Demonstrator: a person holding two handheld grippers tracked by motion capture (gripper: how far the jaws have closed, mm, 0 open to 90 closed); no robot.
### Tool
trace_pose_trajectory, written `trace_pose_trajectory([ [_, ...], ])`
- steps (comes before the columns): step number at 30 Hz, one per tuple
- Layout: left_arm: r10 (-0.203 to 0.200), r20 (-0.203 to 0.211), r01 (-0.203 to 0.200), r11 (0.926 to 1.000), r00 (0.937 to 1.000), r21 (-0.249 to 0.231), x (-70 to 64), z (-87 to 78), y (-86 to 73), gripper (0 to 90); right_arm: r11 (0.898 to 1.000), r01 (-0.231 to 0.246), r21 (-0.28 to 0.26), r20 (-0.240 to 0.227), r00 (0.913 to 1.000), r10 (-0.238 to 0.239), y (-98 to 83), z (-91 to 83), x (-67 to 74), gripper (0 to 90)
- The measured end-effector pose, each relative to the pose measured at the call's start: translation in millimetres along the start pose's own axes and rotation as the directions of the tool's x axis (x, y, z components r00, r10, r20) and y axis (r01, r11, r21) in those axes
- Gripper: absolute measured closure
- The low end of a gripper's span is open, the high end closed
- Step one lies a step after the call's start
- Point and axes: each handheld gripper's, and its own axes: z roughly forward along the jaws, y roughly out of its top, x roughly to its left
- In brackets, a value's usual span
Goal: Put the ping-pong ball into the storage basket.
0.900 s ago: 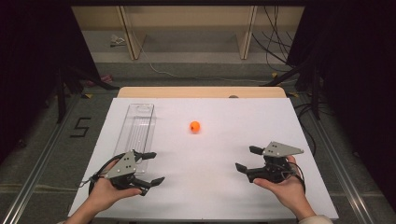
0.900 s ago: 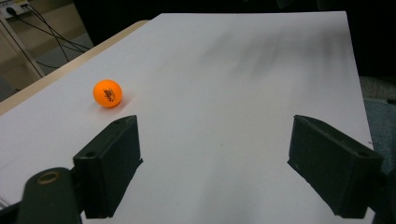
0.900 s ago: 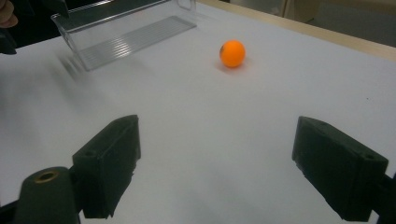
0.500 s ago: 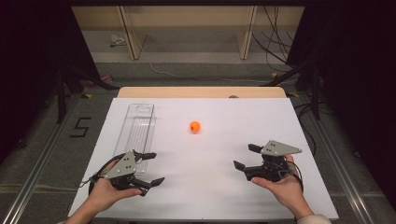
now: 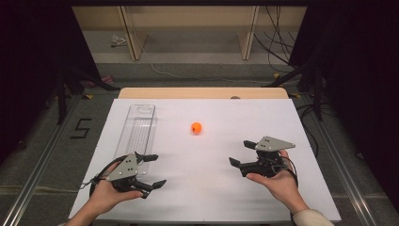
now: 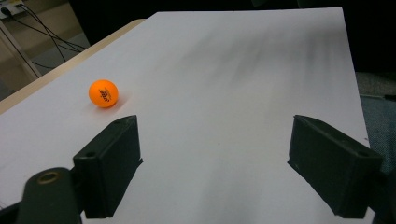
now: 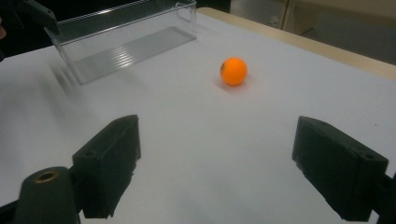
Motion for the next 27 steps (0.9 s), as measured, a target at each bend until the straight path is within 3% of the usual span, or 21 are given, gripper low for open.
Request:
trace_pose_trajectory([
  [27, 0.008, 0.005, -0.008, 1.0, 1.0, -0.004, -0.9, 0.4, 0.6, 16.3, 1.0, -0.001, 0.026, 0.007, 1.0, 0.0, 14.4, 34.9, -9.4, 16.2],
])
